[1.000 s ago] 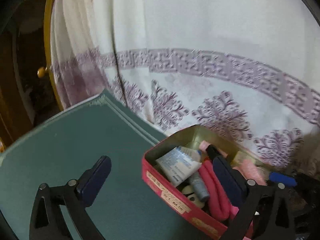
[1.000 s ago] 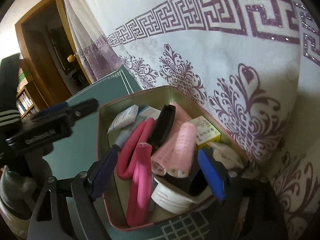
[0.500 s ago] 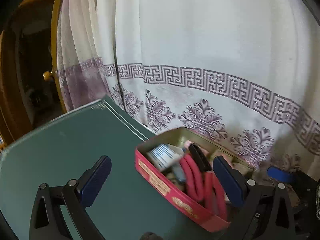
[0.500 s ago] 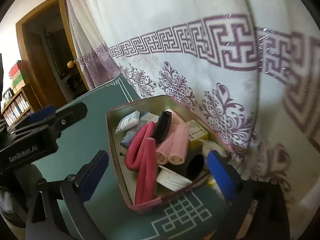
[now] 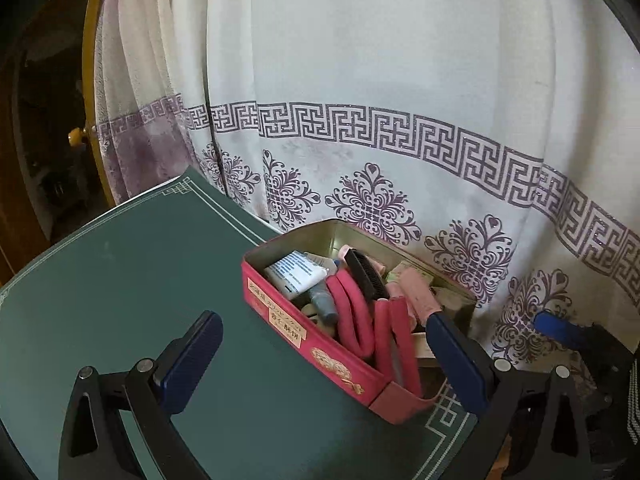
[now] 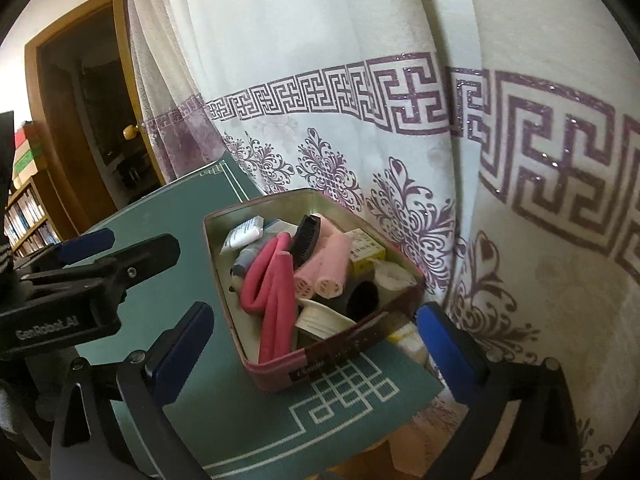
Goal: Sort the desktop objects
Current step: 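Withdraw both tools from the tin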
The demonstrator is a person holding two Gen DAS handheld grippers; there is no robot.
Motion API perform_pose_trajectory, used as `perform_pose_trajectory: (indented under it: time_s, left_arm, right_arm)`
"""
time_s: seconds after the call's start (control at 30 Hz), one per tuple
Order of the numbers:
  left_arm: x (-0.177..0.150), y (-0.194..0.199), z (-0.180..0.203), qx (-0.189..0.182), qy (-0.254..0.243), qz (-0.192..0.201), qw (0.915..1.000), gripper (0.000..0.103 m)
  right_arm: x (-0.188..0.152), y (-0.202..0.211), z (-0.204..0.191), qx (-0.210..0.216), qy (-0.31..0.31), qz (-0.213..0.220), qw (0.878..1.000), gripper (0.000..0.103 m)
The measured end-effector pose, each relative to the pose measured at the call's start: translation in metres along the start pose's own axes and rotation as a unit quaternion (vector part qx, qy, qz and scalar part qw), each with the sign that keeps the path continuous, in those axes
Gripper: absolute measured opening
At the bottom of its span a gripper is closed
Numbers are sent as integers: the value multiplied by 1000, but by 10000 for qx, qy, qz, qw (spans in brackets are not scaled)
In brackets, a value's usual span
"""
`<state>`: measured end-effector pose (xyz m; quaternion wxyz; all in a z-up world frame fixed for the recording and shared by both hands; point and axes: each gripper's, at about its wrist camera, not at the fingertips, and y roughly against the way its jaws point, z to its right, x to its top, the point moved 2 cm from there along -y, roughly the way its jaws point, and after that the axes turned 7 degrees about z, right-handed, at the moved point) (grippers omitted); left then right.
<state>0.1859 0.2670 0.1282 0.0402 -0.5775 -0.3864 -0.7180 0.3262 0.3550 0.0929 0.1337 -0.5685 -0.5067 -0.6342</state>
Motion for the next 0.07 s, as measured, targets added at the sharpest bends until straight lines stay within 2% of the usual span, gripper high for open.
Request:
perform_pose_trajectory:
  time_s: [0.07]
  left_arm:
    - [0, 0, -3, 63, 3, 15, 10000, 103]
  right_arm:
    - [-1, 1, -2, -32, 46, 20, 10000, 102]
